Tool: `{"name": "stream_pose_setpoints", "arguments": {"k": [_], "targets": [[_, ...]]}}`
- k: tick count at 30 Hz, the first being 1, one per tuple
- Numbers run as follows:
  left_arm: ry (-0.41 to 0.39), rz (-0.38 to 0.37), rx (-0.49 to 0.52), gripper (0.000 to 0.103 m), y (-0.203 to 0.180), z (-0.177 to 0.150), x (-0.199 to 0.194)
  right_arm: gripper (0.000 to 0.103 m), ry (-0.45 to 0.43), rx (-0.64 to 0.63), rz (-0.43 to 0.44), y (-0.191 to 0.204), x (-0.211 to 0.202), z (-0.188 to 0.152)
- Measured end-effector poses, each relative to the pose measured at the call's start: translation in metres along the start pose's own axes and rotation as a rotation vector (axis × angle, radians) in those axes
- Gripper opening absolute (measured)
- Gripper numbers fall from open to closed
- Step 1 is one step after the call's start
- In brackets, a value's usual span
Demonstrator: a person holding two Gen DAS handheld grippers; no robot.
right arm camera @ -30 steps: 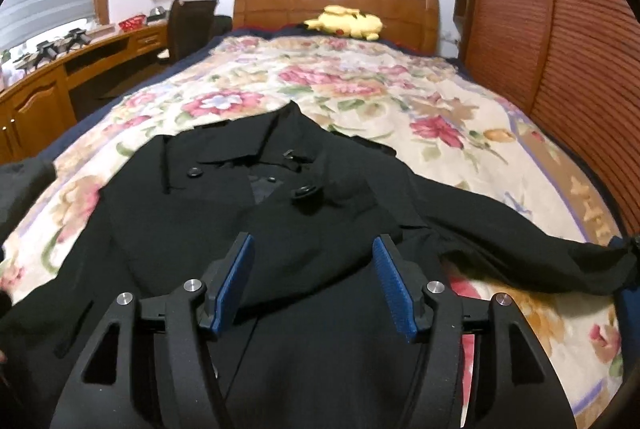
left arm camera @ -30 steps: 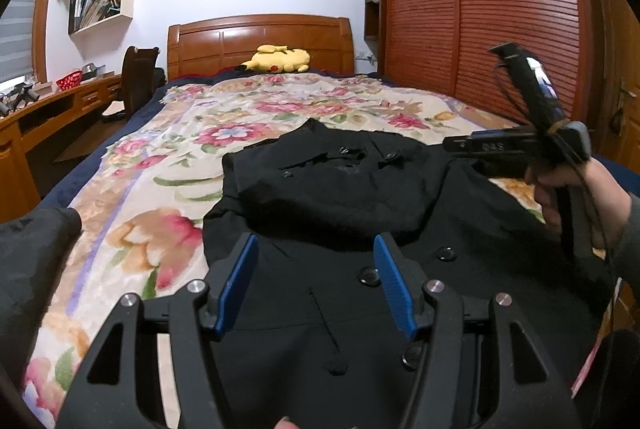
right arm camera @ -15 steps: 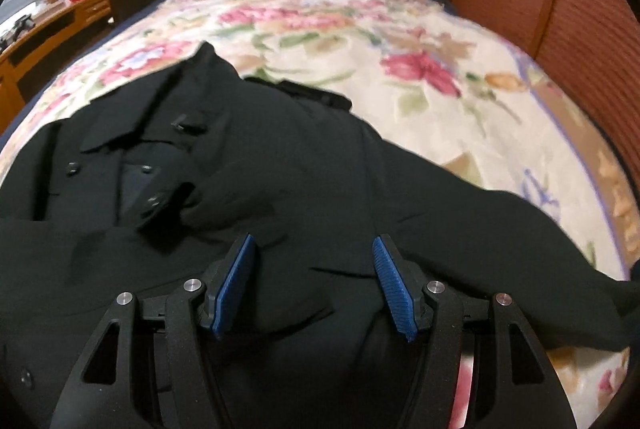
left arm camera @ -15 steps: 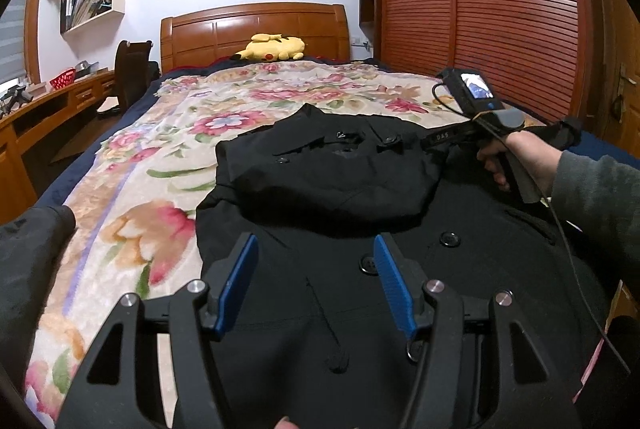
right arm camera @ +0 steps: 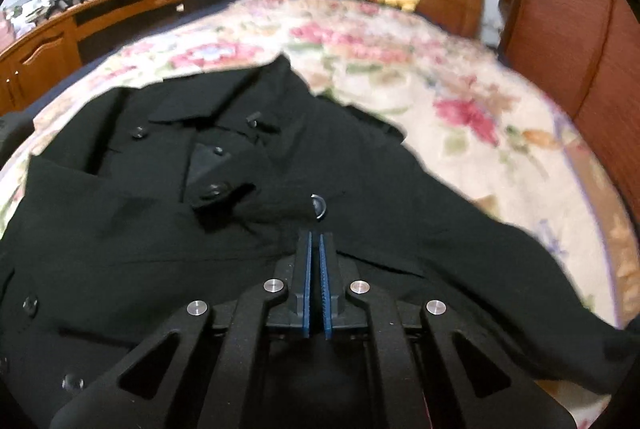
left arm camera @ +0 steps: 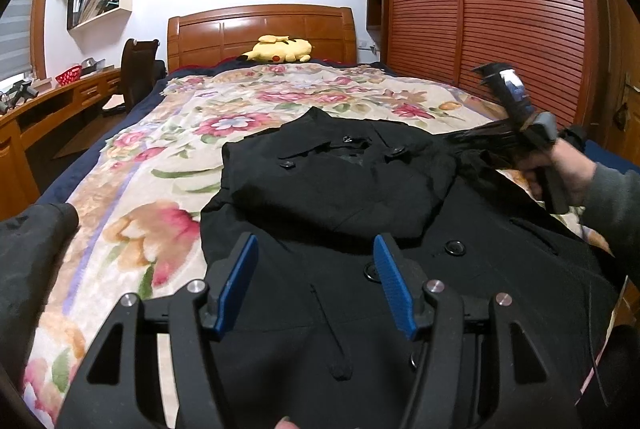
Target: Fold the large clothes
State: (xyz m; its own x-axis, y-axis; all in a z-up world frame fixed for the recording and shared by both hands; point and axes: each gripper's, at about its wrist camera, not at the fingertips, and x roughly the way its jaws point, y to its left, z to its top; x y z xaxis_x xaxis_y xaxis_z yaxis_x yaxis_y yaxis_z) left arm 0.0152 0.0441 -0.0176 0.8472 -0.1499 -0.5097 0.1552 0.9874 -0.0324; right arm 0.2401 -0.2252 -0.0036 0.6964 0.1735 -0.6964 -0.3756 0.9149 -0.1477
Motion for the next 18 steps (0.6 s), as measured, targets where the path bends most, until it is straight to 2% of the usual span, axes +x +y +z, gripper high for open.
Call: {"name": "stream_pose_setpoints", "arguments": {"k": [7,10,14,16,17,18], "targets": [[-0.011,0.009,-0.027,0.059,0.008,0.0,-0.004,0.0,-0.143,0.062,-0.044,-0.021,-0.086,-0.03],[-0.012,0.016,-0.037,0.059,0.011,0.001,-0.004,0.001,-0.114,0.047,-0.052,-0.021,-0.089,-0.033],[-0.014,0.02,-0.057,0.059,0.014,0.001,-0.004,0.001,-0.077,0.062,-0.04,-0.02,-0.072,-0.025],[-0.012,0.024,-0.053,0.059,0.013,0.001,-0.003,0.009,-0.065,0.059,-0.026,-0.017,-0.061,-0.024],[-0.009,0.026,-0.05,0.059,0.013,0.0,-0.002,0.025,-0.043,0.061,-0.008,-0.013,-0.048,-0.021],[-0.007,0.027,-0.048,0.059,0.013,0.0,-0.001,0.049,-0.026,0.062,-0.011,-0.012,-0.037,-0.019]]}}
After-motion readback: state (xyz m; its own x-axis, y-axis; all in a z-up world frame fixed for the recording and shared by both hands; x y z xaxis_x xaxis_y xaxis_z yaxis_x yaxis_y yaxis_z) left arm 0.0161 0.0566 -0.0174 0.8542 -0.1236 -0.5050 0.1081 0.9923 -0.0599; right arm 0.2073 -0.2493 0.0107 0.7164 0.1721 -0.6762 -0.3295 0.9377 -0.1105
